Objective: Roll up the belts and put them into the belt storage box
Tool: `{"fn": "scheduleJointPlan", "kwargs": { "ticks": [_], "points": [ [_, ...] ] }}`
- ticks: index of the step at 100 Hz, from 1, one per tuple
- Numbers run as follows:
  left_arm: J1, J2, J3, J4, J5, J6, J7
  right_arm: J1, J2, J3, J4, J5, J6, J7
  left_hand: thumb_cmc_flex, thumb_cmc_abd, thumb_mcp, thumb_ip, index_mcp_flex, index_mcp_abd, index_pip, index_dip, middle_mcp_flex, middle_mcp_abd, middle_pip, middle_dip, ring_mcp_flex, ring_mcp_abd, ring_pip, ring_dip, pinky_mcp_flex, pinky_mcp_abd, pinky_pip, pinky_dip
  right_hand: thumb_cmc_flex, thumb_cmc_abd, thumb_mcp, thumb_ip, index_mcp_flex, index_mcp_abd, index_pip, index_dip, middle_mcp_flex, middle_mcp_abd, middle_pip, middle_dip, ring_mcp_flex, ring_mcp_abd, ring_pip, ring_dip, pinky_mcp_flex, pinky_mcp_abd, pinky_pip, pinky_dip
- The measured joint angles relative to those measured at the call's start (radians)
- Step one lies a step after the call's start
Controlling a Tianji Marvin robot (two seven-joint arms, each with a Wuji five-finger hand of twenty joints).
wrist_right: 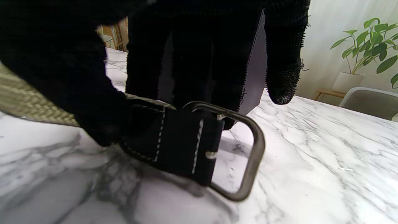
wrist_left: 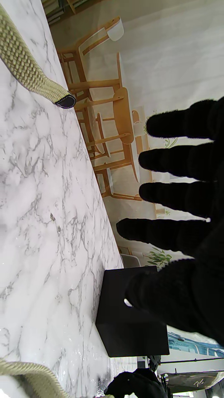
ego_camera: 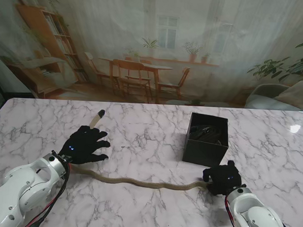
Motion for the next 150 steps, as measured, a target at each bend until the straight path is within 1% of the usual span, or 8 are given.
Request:
{"fn": "scheduleJointPlan", "kwargs": {
  "ticks": [24,55,74,91,99,111,120,150],
  "points": [
    [0.013,0.000,-0.008,-0.015,0.000,0.000,0.003,0.005,-0.002,-0.008,0.012,0.020,-0.015,-0.023,0.000,0.000,0.000,0.000,0.000,0.000,0.000,0.000,0.000,0.000,0.000,0.000,0.000,0.000,0.000,0.000,-0.003,0.000,0.000,0.000,-0.003,0.021,0.047,0.052,-0.020,0.055,-0.178,-0.096,0.157,-0.001,0.116,-0.003,0.165,-0.018,0.126,0.094,0.134,-0.017,0.118,0.024],
    [0.045,-0.002,-0.040,-0.046,0.015,-0.021,0.042,-0.005,-0.008,-0.006,0.014,0.113,-0.052,-0.054,0.000,0.000,0.000,0.000,0.000,0.000,0.001,0.000,0.000,0.000,0.000,0.000,0.000,0.001,0.000,0.000,-0.003,0.000,0.000,0.000,0.021,0.125,0.073,0.095,-0.320,0.064,-0.253,-0.095,0.204,0.019,0.300,-0.020,0.329,0.032,0.273,0.163,0.251,-0.038,0.216,0.055],
    [0.056,-0.002,-0.047,-0.061,0.024,-0.034,0.057,-0.021,-0.012,-0.003,0.014,0.113,-0.073,-0.073,0.000,0.000,0.000,0.000,0.000,0.000,0.001,0.000,0.000,0.000,0.000,0.001,0.000,0.001,0.000,0.000,-0.003,0.000,0.000,0.000,0.084,0.190,0.071,0.096,-0.339,-0.065,-0.218,-0.077,0.204,0.034,0.301,-0.064,0.330,0.045,0.276,0.163,0.256,-0.034,0.218,0.055],
    [0.072,-0.002,-0.056,-0.079,0.036,-0.038,0.076,-0.024,-0.016,0.003,0.021,0.148,-0.119,-0.101,0.000,0.000,0.000,0.000,0.000,0.000,0.001,0.000,0.000,0.000,0.000,0.001,0.000,0.002,0.000,0.000,-0.003,0.000,0.000,0.000,0.125,0.201,0.071,0.096,-0.115,-0.097,-0.154,-0.047,0.214,0.054,0.194,-0.110,0.329,0.056,0.269,0.163,0.232,-0.014,0.207,0.055],
    [0.076,-0.002,-0.057,-0.085,0.040,-0.041,0.082,-0.027,-0.019,0.009,0.020,0.181,-0.138,-0.098,0.000,0.000,0.000,0.000,0.000,0.000,0.001,0.000,0.000,0.000,0.000,0.001,0.000,0.002,0.000,0.000,-0.003,0.000,0.000,0.000,0.134,0.196,0.069,0.048,-0.003,-0.093,-0.091,-0.160,0.215,0.059,0.170,-0.113,0.329,0.061,0.269,0.163,0.221,-0.013,0.195,0.055],
    [0.079,-0.002,-0.057,-0.088,0.040,-0.047,0.089,-0.036,-0.021,0.016,0.010,0.193,-0.139,-0.082,0.000,0.000,0.000,0.000,0.001,0.000,0.001,0.000,0.000,0.000,0.000,0.001,0.000,0.002,0.000,0.000,-0.003,0.000,0.000,0.000,0.132,0.157,0.022,0.012,0.034,0.150,0.049,-0.264,0.217,0.060,0.133,-0.137,0.328,0.059,0.265,0.151,0.220,-0.012,0.194,0.056],
    [0.080,-0.002,-0.058,-0.088,0.040,-0.052,0.094,-0.042,-0.022,0.024,0.001,0.214,-0.154,-0.063,0.000,0.000,0.000,0.000,0.002,0.000,0.002,0.000,0.000,0.000,0.000,0.001,0.000,0.002,0.000,0.000,-0.003,0.000,0.000,0.000,0.017,0.160,-0.003,0.011,0.071,0.242,-0.022,-0.182,0.218,0.061,0.053,-0.174,0.298,0.054,0.234,0.140,0.200,-0.014,0.187,0.056],
    [0.089,-0.003,-0.069,-0.089,0.040,-0.059,0.100,-0.068,-0.021,0.081,-0.047,0.110,-0.235,-0.032,0.000,0.000,0.000,0.000,0.002,0.000,0.004,0.001,0.000,0.000,0.000,0.001,0.000,0.002,0.000,0.000,-0.003,0.000,0.000,0.000,-0.077,0.241,-0.076,0.093,-0.016,0.195,-0.240,-0.048,0.124,0.085,-0.009,-0.127,0.212,0.081,0.214,0.142,0.143,-0.014,0.176,0.079]
  ]
}}
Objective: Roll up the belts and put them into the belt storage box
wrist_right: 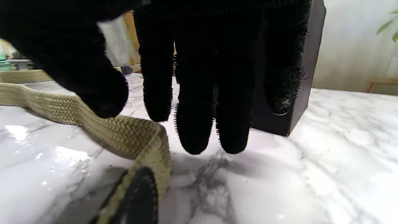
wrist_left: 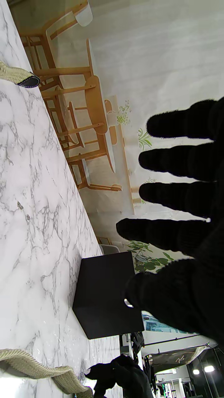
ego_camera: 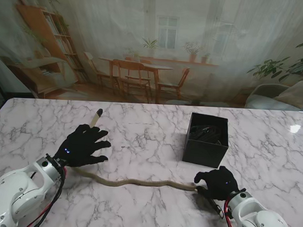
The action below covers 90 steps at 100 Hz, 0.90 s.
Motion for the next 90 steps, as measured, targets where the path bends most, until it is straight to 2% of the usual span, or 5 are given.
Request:
{"fn": "scheduleJointPlan", "kwargs": {
  "ticks": [14,27,43,57,90],
  "points": [
    [0.017,0.000,-0.012,-0.010,0.008,0.000,0.015,-0.034,0.002,0.070,-0.049,-0.086,-0.083,-0.016,0.000,0.000,0.000,0.000,0.000,0.000,0.000,0.000,0.000,0.000,0.000,0.000,0.000,0.000,0.000,0.000,0.000,0.000,0.000,0.000,0.001,0.010,-0.012,0.000,-0.084,-0.093,-0.010,0.000,-0.029,0.000,-0.008,0.001,0.000,0.001,0.000,0.000,-0.002,0.000,0.000,0.000],
    [0.033,0.000,-0.022,-0.021,0.017,0.000,0.030,-0.085,0.012,0.147,-0.123,-0.238,-0.164,-0.037,0.000,0.000,0.000,0.000,0.000,0.000,0.000,0.000,0.000,0.000,0.000,0.000,0.000,0.000,0.000,0.000,0.000,0.000,0.000,0.000,0.042,0.020,0.047,0.022,-0.285,-0.277,-0.053,-0.027,-0.226,-0.019,-0.128,-0.027,-0.074,-0.025,-0.063,-0.001,-0.043,0.000,-0.045,0.001],
    [0.049,0.000,-0.029,-0.030,0.024,0.000,0.044,-0.130,0.025,0.213,-0.178,-0.047,-0.272,0.156,0.000,0.000,0.000,0.000,0.000,0.000,0.000,0.000,0.000,0.000,0.000,0.000,0.000,0.000,0.000,0.000,0.000,0.000,0.000,0.000,0.201,-0.011,0.176,0.023,-0.312,-0.303,-0.091,-0.052,-0.517,-0.020,-0.216,-0.097,-0.184,-0.039,-0.134,-0.023,-0.114,0.000,-0.122,0.001],
    [0.056,0.000,-0.031,-0.035,0.029,0.000,0.053,-0.149,0.027,0.213,-0.173,-0.184,-0.265,0.046,0.000,0.000,0.000,0.000,0.000,0.000,0.001,0.000,0.000,0.000,0.000,0.000,0.000,0.000,0.000,0.000,0.000,0.000,0.000,0.000,0.299,-0.032,0.249,0.023,-0.273,-0.304,-0.089,-0.052,-0.606,0.000,-0.215,-0.144,-0.227,-0.049,-0.156,-0.040,-0.129,-0.001,-0.155,0.011],
    [0.055,0.000,-0.026,-0.035,0.033,0.001,0.053,-0.118,0.038,0.181,-0.098,-0.185,-0.230,0.071,0.000,0.000,0.000,0.000,0.000,0.000,0.001,0.000,0.000,0.000,0.000,0.000,0.000,0.000,0.000,0.000,0.000,0.001,0.000,0.000,0.307,-0.071,0.300,0.023,-0.236,-0.315,-0.097,-0.052,-0.682,0.000,-0.199,-0.187,-0.290,-0.049,-0.179,-0.063,-0.141,-0.002,-0.169,0.011]
  ]
}}
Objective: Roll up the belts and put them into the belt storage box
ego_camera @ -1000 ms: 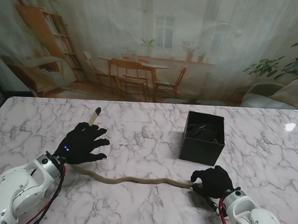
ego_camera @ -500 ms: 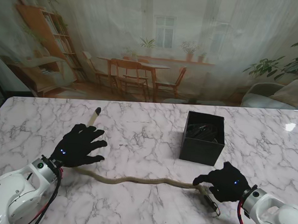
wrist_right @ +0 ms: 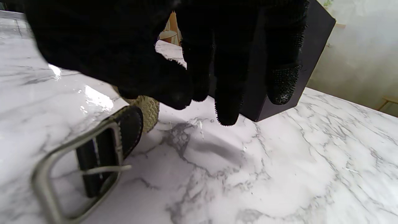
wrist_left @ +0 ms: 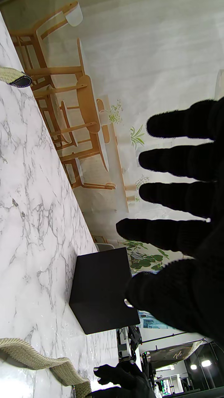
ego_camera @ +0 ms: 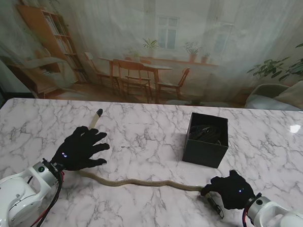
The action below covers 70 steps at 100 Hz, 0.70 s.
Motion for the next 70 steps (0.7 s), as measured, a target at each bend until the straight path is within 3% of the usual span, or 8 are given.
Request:
{"fn": "scheduleJointPlan", "kwargs": {
  "ticks": [14,25,28,37,70],
  "points": [
    [-0.001,0.000,0.004,0.000,0.000,0.000,0.000,0.010,0.002,-0.014,0.017,0.014,0.006,0.004,0.000,0.000,0.000,0.000,0.000,0.000,0.000,0.000,0.000,0.000,0.000,0.000,0.000,0.000,0.000,0.000,0.000,0.000,0.000,0.000,-0.176,-0.108,-0.066,0.000,0.025,-0.009,0.076,0.030,-0.035,0.000,0.003,-0.028,-0.014,0.000,0.000,-0.019,-0.006,-0.001,-0.007,0.000],
    [-0.003,0.000,0.006,0.001,0.000,0.000,-0.001,0.027,0.003,-0.037,0.046,0.044,0.007,-0.017,0.000,0.000,0.000,0.000,0.000,0.000,0.000,0.000,0.000,0.000,0.000,0.000,0.000,0.000,0.000,0.000,0.000,0.000,0.000,0.000,-0.250,-0.118,-0.080,0.000,0.083,-0.013,0.136,0.080,-0.063,-0.005,0.004,-0.044,-0.017,0.000,0.000,-0.022,-0.006,-0.001,-0.008,0.001],
    [-0.003,0.000,0.006,0.001,0.000,0.000,-0.002,0.032,0.003,-0.043,0.055,0.050,0.008,-0.028,0.000,0.000,0.000,0.000,0.000,0.000,0.000,0.000,0.000,0.000,0.000,0.000,0.000,0.000,0.000,0.000,0.000,0.000,0.000,0.000,-0.258,-0.118,-0.080,-0.002,0.101,-0.013,0.140,0.094,-0.063,-0.011,0.004,-0.044,-0.017,0.000,0.000,-0.023,-0.006,-0.001,-0.008,0.002],
    [-0.003,0.000,0.006,0.001,0.000,0.001,-0.002,0.046,0.003,-0.059,0.082,0.060,0.009,-0.079,0.000,0.000,0.000,0.000,0.000,0.000,0.000,0.000,0.000,0.000,0.000,0.000,0.000,0.000,0.000,0.000,0.000,0.000,0.000,0.000,-0.257,-0.130,-0.114,-0.094,0.134,-0.013,0.216,0.152,-0.063,-0.022,0.008,-0.044,-0.017,0.000,0.000,-0.031,-0.006,-0.001,-0.008,0.008],
    [-0.003,0.000,0.007,0.001,-0.002,0.001,0.000,0.078,0.001,-0.093,0.113,0.093,0.027,-0.071,0.000,0.000,0.000,0.000,0.000,0.000,0.000,0.000,0.000,0.000,0.000,0.000,0.000,0.000,0.000,0.000,0.000,0.000,0.000,0.000,-0.256,-0.161,-0.139,-0.134,0.130,-0.013,0.338,0.229,-0.061,-0.023,0.044,-0.041,-0.056,0.001,-0.027,-0.049,-0.006,-0.001,-0.008,0.008]
  ]
}}
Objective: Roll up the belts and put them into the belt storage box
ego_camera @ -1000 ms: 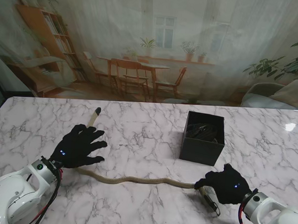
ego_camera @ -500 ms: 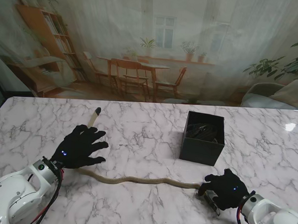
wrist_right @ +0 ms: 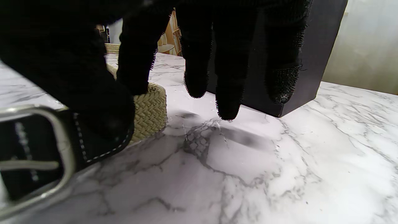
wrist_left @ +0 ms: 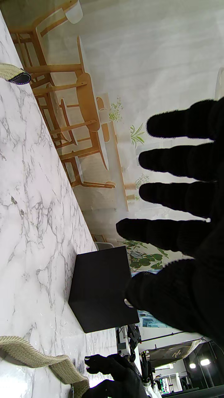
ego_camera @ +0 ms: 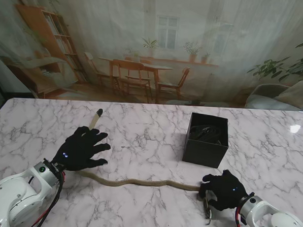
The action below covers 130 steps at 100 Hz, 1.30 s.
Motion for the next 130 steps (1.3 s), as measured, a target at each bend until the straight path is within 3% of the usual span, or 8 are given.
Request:
{"fn": "scheduleJointPlan", "kwargs": {
  "ticks": [16,34,48,54,86,96,110,130],
  "points": [
    [0.000,0.000,-0.001,0.000,-0.001,0.000,0.001,0.021,-0.001,-0.025,0.031,0.041,0.010,-0.022,0.000,0.000,0.000,0.000,0.000,0.000,0.000,0.000,0.000,0.000,0.000,0.000,0.000,0.000,0.000,0.000,0.000,0.000,0.000,0.000,0.001,-0.022,-0.040,-0.011,0.079,0.000,0.101,0.025,0.016,0.002,0.027,0.039,-0.014,0.014,0.000,-0.022,0.000,0.000,-0.002,0.000],
    [0.000,0.000,-0.001,0.000,-0.001,0.000,0.002,0.044,-0.006,-0.051,0.060,0.063,0.013,-0.058,0.000,0.000,0.000,0.000,0.000,0.000,0.000,0.000,0.000,0.000,0.000,0.000,0.000,0.000,0.000,0.000,0.000,0.000,0.000,0.000,0.014,-0.033,-0.051,-0.020,0.166,0.085,0.188,-0.102,0.045,0.062,-0.018,-0.008,-0.010,0.020,0.000,-0.036,0.006,0.001,-0.006,-0.018],
    [0.000,0.000,-0.001,0.000,-0.002,-0.001,0.002,0.056,-0.008,-0.068,0.074,0.075,0.024,-0.076,0.000,0.000,0.000,0.000,0.000,0.000,0.000,0.000,0.000,0.000,0.000,0.000,0.000,0.000,0.000,0.000,0.000,0.000,0.000,0.000,0.017,-0.033,-0.045,-0.020,0.179,0.143,0.214,-0.118,0.254,0.057,-0.030,-0.023,0.049,0.020,0.000,-0.036,0.021,0.003,-0.006,-0.030],
    [0.000,0.000,-0.001,0.000,-0.002,-0.001,0.002,0.060,-0.009,-0.076,0.085,0.082,0.028,-0.102,0.000,0.000,0.000,0.000,0.000,0.000,0.000,0.000,0.000,0.000,0.000,0.000,0.000,0.000,0.000,0.000,0.000,0.000,0.000,0.000,0.019,-0.033,-0.043,-0.020,0.179,0.158,0.225,-0.128,0.368,0.023,-0.013,-0.023,0.071,0.007,0.000,-0.036,0.033,0.003,-0.006,-0.034],
    [0.000,0.000,-0.001,0.000,-0.001,-0.002,0.008,0.085,-0.016,-0.107,0.135,0.097,0.027,-0.181,0.000,0.005,0.000,0.000,0.000,0.000,0.000,0.000,0.000,0.000,0.000,0.000,0.000,0.000,0.000,0.000,0.000,0.000,0.000,0.000,0.015,-0.032,-0.038,-0.022,0.166,0.160,0.215,-0.028,0.623,-0.011,0.156,0.300,0.242,-0.035,0.071,0.055,0.102,0.000,0.064,-0.036],
    [0.000,0.000,-0.001,0.000,-0.001,-0.002,0.009,0.090,-0.016,-0.113,0.146,0.096,0.025,-0.203,0.000,0.011,0.001,0.000,0.000,0.000,0.000,0.000,0.000,0.000,0.000,0.000,0.000,0.000,0.000,0.000,0.000,0.000,0.000,0.000,0.014,-0.020,-0.035,-0.022,0.109,0.160,0.134,-0.103,0.662,-0.023,0.202,0.315,0.278,-0.044,0.094,0.078,0.122,-0.004,0.081,-0.032],
    [0.000,0.000,-0.001,0.000,-0.001,-0.003,0.011,0.099,-0.016,-0.121,0.163,0.091,0.016,-0.239,0.000,0.011,0.001,0.000,0.000,0.000,0.000,0.000,0.000,0.000,0.000,0.000,0.000,0.000,0.000,0.000,0.000,0.000,0.000,0.000,0.010,-0.018,0.013,-0.003,-0.069,0.202,-0.185,-0.128,0.722,-0.025,0.248,0.299,0.324,-0.045,0.119,0.102,0.140,-0.011,0.093,-0.032],
    [0.001,0.000,-0.001,0.000,-0.001,-0.003,0.014,0.113,-0.018,-0.138,0.190,0.103,0.013,-0.283,0.000,0.011,0.001,0.000,0.000,0.000,0.000,0.000,0.000,0.000,0.000,0.009,0.000,0.000,0.000,0.000,0.000,0.000,0.000,0.000,0.010,-0.017,0.037,0.069,-0.319,0.131,-0.232,-0.174,0.775,-0.027,0.271,0.289,0.388,-0.041,0.169,0.124,0.160,-0.012,0.102,-0.032]
  ]
}}
